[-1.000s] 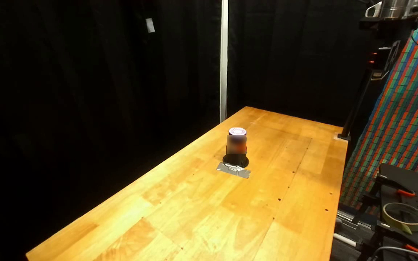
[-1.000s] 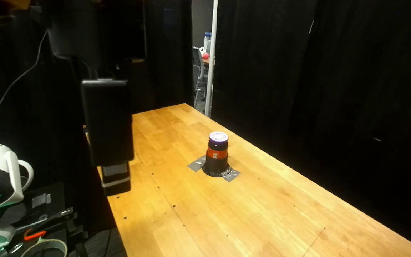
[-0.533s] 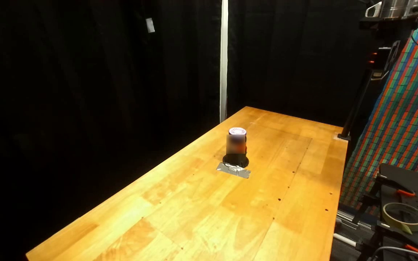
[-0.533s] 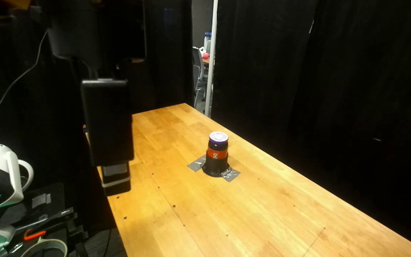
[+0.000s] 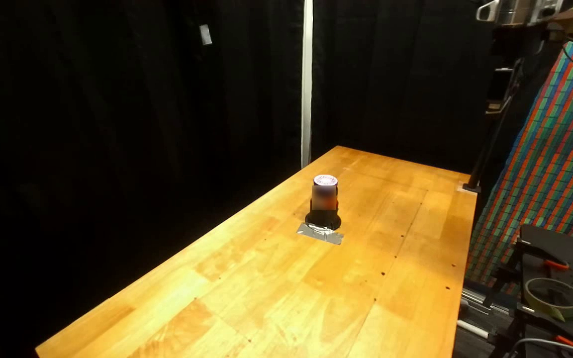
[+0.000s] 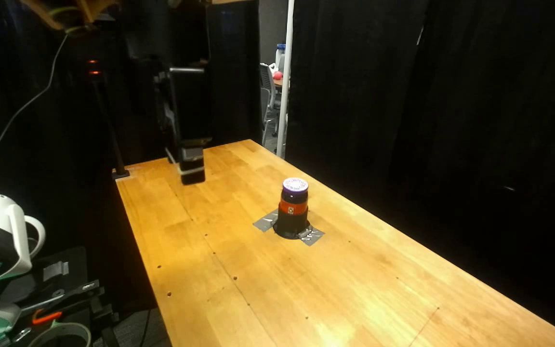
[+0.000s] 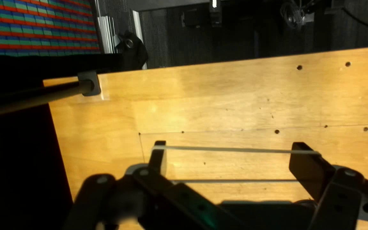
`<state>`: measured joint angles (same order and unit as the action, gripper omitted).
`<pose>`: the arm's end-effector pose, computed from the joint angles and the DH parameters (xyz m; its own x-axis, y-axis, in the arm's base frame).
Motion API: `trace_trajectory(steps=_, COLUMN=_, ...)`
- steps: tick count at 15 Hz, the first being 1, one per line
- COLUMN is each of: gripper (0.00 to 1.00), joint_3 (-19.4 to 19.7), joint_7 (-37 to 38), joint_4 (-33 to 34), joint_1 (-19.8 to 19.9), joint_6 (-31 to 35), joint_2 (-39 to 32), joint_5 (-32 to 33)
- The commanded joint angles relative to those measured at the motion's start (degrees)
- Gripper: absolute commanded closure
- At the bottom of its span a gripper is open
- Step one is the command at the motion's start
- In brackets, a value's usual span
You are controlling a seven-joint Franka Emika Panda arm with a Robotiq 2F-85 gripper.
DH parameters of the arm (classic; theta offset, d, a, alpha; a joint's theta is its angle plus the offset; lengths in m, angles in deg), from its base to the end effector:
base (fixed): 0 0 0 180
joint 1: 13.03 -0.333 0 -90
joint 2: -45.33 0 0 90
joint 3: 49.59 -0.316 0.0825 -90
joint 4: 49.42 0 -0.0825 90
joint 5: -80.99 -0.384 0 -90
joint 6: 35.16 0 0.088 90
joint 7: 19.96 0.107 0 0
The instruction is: Place the elastic on the cup
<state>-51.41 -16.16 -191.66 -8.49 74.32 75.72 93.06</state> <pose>0.3814 -0.0325 0.4720 0.9982 -0.0476 -0.0355 -0.0390 -0.9764 0.2126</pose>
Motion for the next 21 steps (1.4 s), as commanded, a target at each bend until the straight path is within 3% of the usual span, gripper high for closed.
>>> trace_trajectory(steps=1, gripper=0.0, joint_3=-6.4, joint_7=9.0, joint_4=6.5, joint_1=-4.2, joint_6=4.1, joint_2=-8.8, joint_5=-1.2)
trace_trajectory(steps=5, gripper=0.0, joint_3=-11.9, joint_7=21.5, joint_4=13.1, joint_1=-6.1, joint_6=15.4, joint_2=-19.6, joint_5=1.1)
trace_trajectory(steps=8, gripper=0.0, joint_3=-12.8, joint_7=28.5, joint_4=19.3, joint_1=-6.5, joint_6=23.4, joint_2=-28.6, joint_5=4.1)
trace_trajectory(steps=12, gripper=0.0, joint_3=-9.4, joint_7=30.4, joint_4=28.2, joint_1=-8.5, joint_6=28.8, joint_2=-40.4, joint_5=7.2)
trace_trajectory(steps=21, gripper=0.0, joint_3=-0.4, joint_7=26.9, joint_4=43.0, joint_1=-13.9, joint_6=29.9, joint_2=-57.8, joint_5=3.2)
